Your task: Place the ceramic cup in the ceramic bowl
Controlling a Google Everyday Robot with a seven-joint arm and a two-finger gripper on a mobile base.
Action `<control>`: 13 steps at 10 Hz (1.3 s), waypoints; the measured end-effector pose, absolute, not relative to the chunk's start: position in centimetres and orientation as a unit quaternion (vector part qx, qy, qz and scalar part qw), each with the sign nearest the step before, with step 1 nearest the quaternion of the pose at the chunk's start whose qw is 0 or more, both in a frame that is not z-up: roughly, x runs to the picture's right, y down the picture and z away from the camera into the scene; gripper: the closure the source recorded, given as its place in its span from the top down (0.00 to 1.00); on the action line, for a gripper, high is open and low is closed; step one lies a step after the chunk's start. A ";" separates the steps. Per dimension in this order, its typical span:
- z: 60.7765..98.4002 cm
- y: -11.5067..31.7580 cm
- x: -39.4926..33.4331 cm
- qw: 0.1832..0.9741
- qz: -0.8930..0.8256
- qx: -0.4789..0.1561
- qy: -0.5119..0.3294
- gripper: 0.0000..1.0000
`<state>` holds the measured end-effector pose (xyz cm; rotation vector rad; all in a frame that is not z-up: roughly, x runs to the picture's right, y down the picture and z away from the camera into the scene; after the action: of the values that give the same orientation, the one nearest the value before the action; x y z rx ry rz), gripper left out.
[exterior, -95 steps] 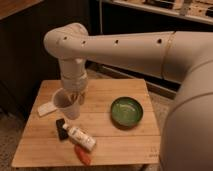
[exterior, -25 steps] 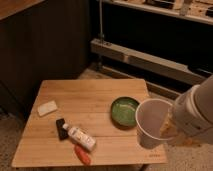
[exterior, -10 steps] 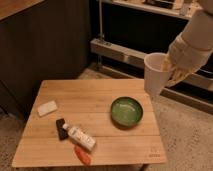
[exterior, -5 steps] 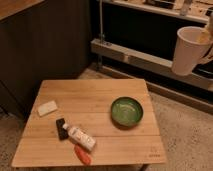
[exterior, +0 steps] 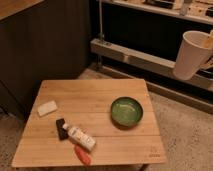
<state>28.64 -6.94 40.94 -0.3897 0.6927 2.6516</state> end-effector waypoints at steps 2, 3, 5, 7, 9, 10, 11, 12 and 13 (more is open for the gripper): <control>42.5 -5.2 28.6 0.168 0.942 -0.147 0.250 0.00; 43.0 -4.6 28.7 0.162 0.943 -0.149 0.251 0.00; 44.5 -3.2 28.6 0.146 0.943 -0.158 0.253 0.00; 46.4 -1.2 28.7 0.123 0.943 -0.173 0.256 0.00; 49.3 1.5 28.7 0.106 0.942 -0.187 0.257 0.00; 51.0 3.1 28.9 0.097 0.942 -0.193 0.257 0.00; 53.0 4.9 29.1 0.087 0.942 -0.199 0.256 0.00; 54.8 6.4 29.3 0.080 0.941 -0.205 0.255 0.00; 56.9 8.0 29.2 0.073 0.941 -0.213 0.253 0.00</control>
<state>29.17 7.97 56.93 -0.6384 0.7607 2.8256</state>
